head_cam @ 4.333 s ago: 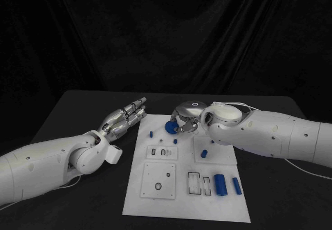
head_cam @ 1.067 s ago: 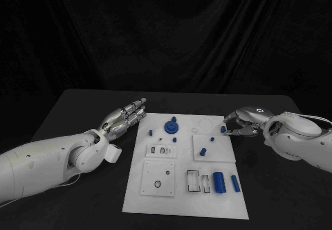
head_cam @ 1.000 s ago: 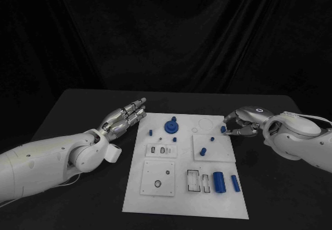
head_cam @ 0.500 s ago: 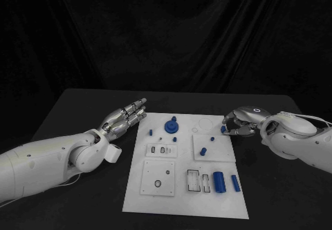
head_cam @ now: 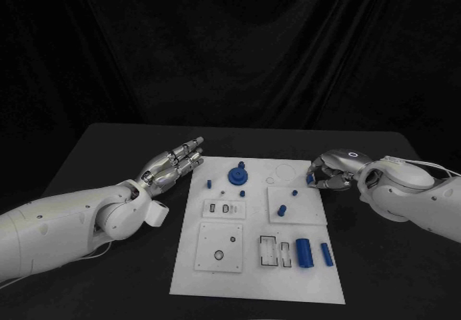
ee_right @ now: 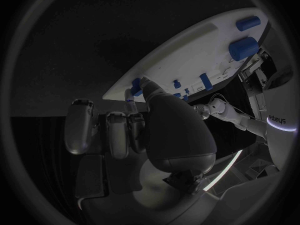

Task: Assemble the parts on the task board

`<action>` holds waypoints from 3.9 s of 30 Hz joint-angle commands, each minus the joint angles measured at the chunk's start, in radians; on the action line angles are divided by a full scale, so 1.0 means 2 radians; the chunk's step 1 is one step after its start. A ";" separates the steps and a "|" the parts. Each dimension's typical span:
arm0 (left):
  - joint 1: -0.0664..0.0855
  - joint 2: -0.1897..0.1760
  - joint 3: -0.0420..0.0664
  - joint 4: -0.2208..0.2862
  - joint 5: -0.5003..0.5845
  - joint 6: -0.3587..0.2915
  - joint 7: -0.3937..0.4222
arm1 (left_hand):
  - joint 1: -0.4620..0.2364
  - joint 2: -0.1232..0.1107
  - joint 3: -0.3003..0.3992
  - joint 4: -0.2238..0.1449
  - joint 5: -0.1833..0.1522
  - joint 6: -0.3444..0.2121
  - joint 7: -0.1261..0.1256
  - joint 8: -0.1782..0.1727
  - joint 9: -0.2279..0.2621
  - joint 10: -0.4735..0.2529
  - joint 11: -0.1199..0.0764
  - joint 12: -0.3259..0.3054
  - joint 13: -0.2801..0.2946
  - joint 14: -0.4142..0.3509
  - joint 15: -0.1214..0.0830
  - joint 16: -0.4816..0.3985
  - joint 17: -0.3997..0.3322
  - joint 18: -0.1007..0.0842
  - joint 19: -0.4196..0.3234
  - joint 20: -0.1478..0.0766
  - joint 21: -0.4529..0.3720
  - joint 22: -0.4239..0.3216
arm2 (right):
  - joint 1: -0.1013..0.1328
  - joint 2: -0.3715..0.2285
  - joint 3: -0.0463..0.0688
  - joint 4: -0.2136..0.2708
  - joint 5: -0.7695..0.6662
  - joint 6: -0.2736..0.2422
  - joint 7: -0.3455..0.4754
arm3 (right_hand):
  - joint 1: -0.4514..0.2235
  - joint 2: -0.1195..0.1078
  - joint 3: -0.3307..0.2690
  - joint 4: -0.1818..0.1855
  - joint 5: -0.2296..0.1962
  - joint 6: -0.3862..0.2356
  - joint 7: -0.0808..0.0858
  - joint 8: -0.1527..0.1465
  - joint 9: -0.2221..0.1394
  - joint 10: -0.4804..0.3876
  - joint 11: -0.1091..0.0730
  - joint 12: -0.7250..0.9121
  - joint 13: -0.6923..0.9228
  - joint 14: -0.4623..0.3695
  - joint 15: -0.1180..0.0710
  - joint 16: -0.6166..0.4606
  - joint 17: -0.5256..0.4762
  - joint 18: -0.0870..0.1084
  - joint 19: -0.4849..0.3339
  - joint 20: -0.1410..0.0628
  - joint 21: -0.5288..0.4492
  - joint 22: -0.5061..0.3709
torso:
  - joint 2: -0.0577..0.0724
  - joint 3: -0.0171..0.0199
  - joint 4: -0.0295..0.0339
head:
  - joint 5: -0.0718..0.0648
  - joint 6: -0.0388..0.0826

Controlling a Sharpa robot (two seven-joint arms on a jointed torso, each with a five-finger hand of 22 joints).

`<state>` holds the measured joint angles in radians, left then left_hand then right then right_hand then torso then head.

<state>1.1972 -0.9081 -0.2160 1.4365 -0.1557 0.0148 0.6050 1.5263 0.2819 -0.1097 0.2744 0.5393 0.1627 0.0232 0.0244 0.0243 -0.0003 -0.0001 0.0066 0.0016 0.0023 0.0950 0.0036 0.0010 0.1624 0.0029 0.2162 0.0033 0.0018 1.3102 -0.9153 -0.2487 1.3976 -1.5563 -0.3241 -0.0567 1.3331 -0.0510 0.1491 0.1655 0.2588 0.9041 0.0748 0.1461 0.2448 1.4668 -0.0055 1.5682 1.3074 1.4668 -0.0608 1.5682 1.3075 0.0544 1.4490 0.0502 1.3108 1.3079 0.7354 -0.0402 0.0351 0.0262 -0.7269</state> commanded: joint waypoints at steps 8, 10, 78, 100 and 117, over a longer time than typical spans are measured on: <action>-0.001 0.001 0.000 0.000 0.000 0.009 0.003 | 0.005 0.000 0.003 -0.001 0.002 0.000 0.002 0.002 0.001 0.000 0.003 -0.003 -0.001 -0.001 0.003 -0.002 0.000 0.009 0.000 0.002 0.000 0.000 | -0.004 0.005 0.000 -0.005 -0.003 -0.017 0.009 | 0.013 0.006 0.011 -0.008 0.020 0.029 -0.007 0.012 0.009 0.052 -0.009 0.001 0.132 0.052 -0.008 0.001 0.132 0.003 0.001 -0.006 -0.005 0.092 | 0.000 0.0000 -0.0003 | 0.001 -0.002; -0.001 0.001 0.000 0.000 0.000 0.009 0.003 | 0.005 0.000 0.005 -0.001 0.002 0.000 0.003 0.002 0.001 0.000 0.004 -0.003 -0.001 -0.001 0.004 -0.002 0.000 0.009 0.000 0.003 0.000 0.000 | -0.005 0.005 0.000 -0.005 -0.003 -0.022 0.010 | 0.014 0.008 0.012 -0.008 0.021 0.034 -0.008 0.015 0.011 0.052 -0.010 0.001 0.132 0.052 -0.009 0.001 0.132 0.003 0.001 -0.007 -0.005 0.091 | 0.000 0.0000 -0.0003 | 0.001 -0.002; -0.004 0.010 0.000 -0.006 0.000 0.014 -0.001 | 0.006 0.000 0.009 -0.003 0.002 0.001 0.006 0.003 0.001 0.000 0.009 -0.003 -0.001 -0.001 0.003 -0.002 0.000 0.009 0.000 0.004 0.000 0.000 | -0.030 0.147 0.001 0.067 -0.027 0.031 -0.053 | 0.005 -0.003 0.018 -0.028 0.026 0.043 0.009 0.000 0.026 0.052 0.005 0.001 0.132 0.052 0.001 0.000 0.130 0.006 -0.002 0.000 -0.027 0.086 | 0.000 -0.0001 0.0020 | 0.001 -0.018; -0.006 0.011 0.000 -0.008 0.000 0.015 -0.003 | 0.006 0.000 0.010 -0.004 0.003 0.002 0.006 0.003 0.001 0.000 0.010 -0.003 -0.001 -0.001 0.003 -0.002 0.000 0.009 0.000 0.004 0.000 0.000 | -0.033 0.145 0.001 0.067 -0.027 0.027 -0.043 | -0.016 -0.022 -0.006 -0.031 -0.059 -0.060 0.021 -0.041 0.016 0.052 0.012 0.001 0.132 0.052 0.007 0.001 0.132 0.005 0.002 0.006 -0.025 0.088 | 0.000 0.0001 0.0025 | 0.001 -0.020; -0.006 -0.004 0.000 0.018 0.000 -0.035 0.005 | 0.004 -0.013 0.007 -0.008 0.002 0.006 0.009 0.004 0.002 0.000 0.012 -0.003 -0.001 -0.001 0.007 -0.002 0.000 0.009 0.002 0.011 0.001 0.002 | -0.008 0.099 0.002 0.116 -0.027 -0.121 0.015 | 0.021 -0.075 -0.029 0.065 -0.087 -0.170 0.018 -0.043 -0.015 0.052 0.011 0.001 0.132 0.052 0.007 0.001 0.132 0.006 0.002 0.006 -0.028 0.088 | 0.000 0.0003 0.0021 | 0.010 -0.014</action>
<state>1.1868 -0.9131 -0.2158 1.4591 -0.1559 0.0148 0.5885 1.5355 0.2696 -0.0931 0.2633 0.5392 0.1739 0.0344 0.0272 0.0263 0.0003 0.0149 0.0066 0.0012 0.0004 0.0974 0.0036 0.0012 0.1623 0.0077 0.2292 0.0033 0.0028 1.2782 -0.7021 -0.2481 1.6093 -1.6027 -0.4135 -0.0853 1.3699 -0.1965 0.0947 0.2916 0.0882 0.5765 0.1122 0.0651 0.2192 1.4667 0.0164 1.5682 1.3074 1.4641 -0.0489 1.5682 1.3074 0.0546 1.4544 0.0593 1.2576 1.3075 0.7359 -0.0398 0.0390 0.0436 -0.7576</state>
